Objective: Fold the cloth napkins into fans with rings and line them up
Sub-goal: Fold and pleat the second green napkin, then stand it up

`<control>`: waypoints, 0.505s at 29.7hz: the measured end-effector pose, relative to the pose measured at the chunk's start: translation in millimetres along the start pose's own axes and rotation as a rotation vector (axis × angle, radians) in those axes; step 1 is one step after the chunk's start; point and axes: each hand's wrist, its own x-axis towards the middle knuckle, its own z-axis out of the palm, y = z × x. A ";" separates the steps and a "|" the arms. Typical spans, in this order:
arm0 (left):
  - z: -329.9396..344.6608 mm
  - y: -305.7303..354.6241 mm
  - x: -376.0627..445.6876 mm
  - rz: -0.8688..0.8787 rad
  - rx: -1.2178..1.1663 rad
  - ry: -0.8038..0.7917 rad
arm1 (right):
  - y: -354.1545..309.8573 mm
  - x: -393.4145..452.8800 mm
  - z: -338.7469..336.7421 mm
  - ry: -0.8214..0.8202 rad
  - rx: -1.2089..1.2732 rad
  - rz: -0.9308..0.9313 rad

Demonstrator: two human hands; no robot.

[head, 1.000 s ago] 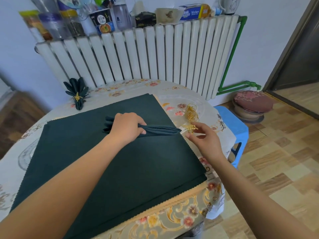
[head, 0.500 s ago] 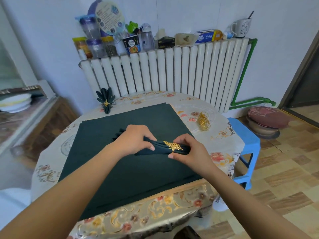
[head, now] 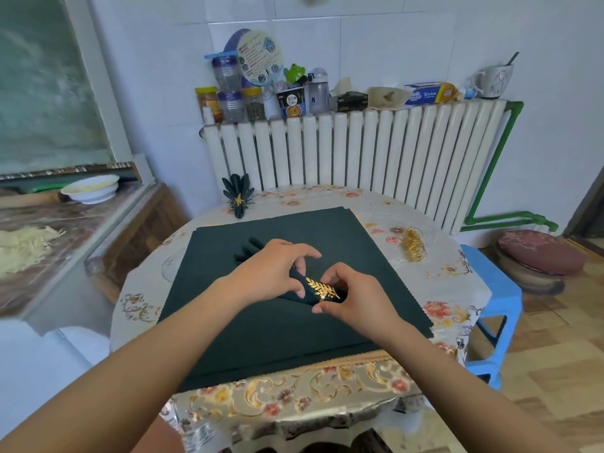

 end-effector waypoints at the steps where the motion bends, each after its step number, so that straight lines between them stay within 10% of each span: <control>1: -0.3 0.1 -1.0 0.002 -0.011 0.007 | -1.7 0.2 1.4 -0.002 0.007 -0.005; 9: 27.9 -5.0 -10.2 -0.083 0.270 0.350 | 9.0 6.5 37.8 0.138 0.022 0.200; 15: 81.8 -4.9 -9.3 -0.659 -0.625 0.301 | 14.9 1.0 69.3 0.244 -0.164 0.410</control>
